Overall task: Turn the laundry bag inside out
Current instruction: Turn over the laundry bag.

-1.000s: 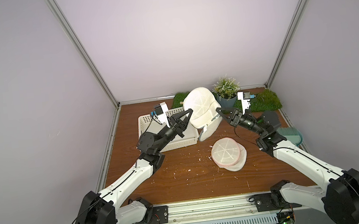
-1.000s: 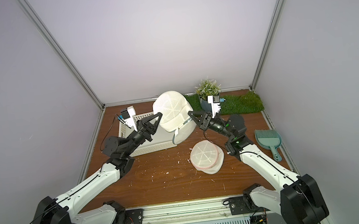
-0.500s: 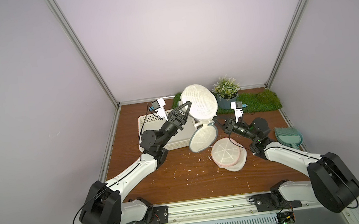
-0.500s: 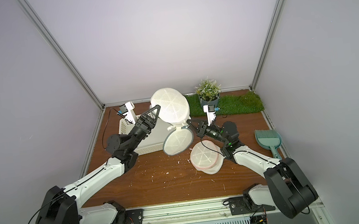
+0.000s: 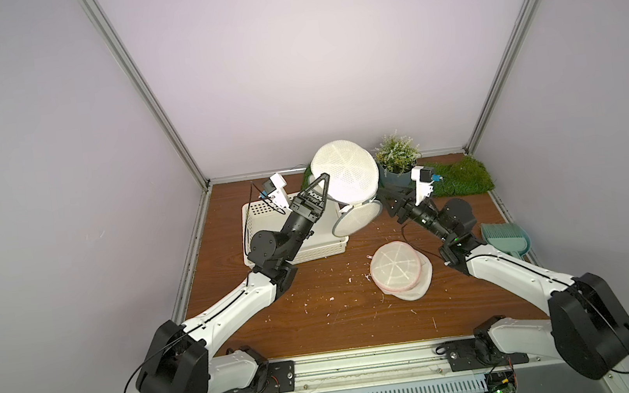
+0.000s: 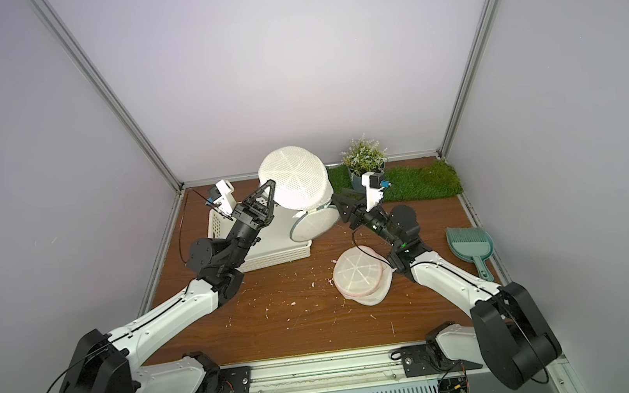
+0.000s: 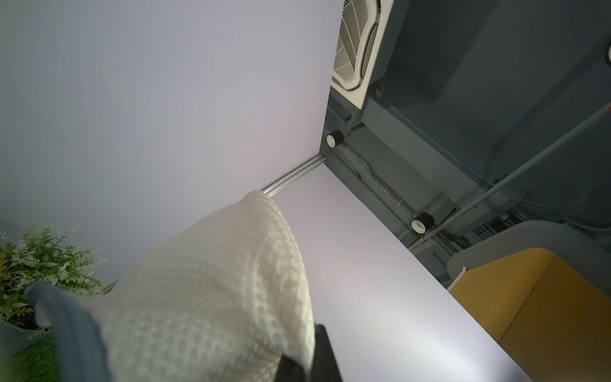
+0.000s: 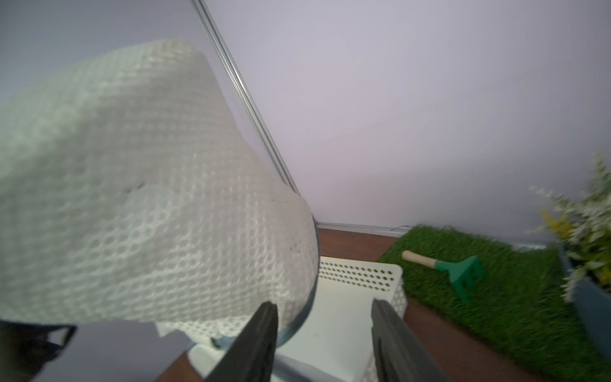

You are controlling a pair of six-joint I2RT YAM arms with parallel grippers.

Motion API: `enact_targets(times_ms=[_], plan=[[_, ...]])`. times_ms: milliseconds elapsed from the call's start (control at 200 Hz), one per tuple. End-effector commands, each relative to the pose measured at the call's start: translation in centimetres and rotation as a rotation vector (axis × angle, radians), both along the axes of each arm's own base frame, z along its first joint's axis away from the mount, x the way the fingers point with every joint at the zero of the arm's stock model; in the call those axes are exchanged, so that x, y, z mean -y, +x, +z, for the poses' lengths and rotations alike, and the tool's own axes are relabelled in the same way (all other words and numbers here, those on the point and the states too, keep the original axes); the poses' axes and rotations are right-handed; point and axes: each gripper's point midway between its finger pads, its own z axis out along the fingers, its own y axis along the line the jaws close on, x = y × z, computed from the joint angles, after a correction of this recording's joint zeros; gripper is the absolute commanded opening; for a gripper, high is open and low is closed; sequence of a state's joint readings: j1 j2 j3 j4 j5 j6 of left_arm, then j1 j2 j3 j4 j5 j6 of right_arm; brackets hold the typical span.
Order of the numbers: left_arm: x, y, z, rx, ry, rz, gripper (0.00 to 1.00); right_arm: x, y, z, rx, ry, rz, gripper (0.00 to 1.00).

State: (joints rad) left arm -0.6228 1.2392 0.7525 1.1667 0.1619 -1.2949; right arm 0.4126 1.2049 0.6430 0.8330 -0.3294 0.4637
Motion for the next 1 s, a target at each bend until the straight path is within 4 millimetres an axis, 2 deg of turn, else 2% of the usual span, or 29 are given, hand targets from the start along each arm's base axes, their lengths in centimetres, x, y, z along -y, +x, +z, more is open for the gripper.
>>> enact_targets(times_ms=[0, 80, 155, 285, 425, 525, 620, 731, 836, 996], plan=[[-0.7, 0.3, -0.5, -0.060, 0.010, 0.045, 0.00, 1.0, -1.4, -0.7, 0.044, -0.167, -0.040, 0.64], [-0.9, 0.8, -1.3, -0.110, 0.031, 0.066, 0.00, 1.6, -2.8, -2.3, 0.042, -0.264, -0.038, 0.66], [-0.7, 1.2, -2.0, -0.159, 0.054, 0.068, 0.00, 1.5, -4.6, -2.8, 0.088, -0.324, 0.010, 0.65], [-0.2, 2.1, -3.9, -0.276, 0.091, 0.059, 0.00, 0.7, -6.6, -1.0, 0.221, -0.366, 0.068, 0.65], [-0.1, 2.1, -4.7, -0.342, 0.084, 0.033, 0.00, -0.7, -6.8, -0.2, 0.267, -0.371, 0.113, 0.65], [0.0, 1.9, -4.8, -0.355, 0.089, 0.017, 0.00, -2.3, -7.5, -0.6, 0.239, -0.312, 0.216, 0.65], [0.3, 1.8, -5.8, -0.423, 0.099, -0.004, 0.00, -3.4, -7.9, -1.0, 0.262, -0.344, 0.205, 0.66], [0.6, 1.7, -6.9, -0.496, 0.118, -0.034, 0.00, -2.7, -7.2, -0.1, 0.320, -0.389, 0.067, 0.67], [1.1, 1.5, -7.6, -0.553, 0.137, -0.064, 0.01, -1.6, -6.7, 1.8, 0.403, -0.403, -0.046, 0.67], [1.5, 1.2, -7.7, -0.578, 0.128, -0.102, 0.01, -2.3, -6.4, 3.1, 0.527, -0.487, -0.069, 0.67]])
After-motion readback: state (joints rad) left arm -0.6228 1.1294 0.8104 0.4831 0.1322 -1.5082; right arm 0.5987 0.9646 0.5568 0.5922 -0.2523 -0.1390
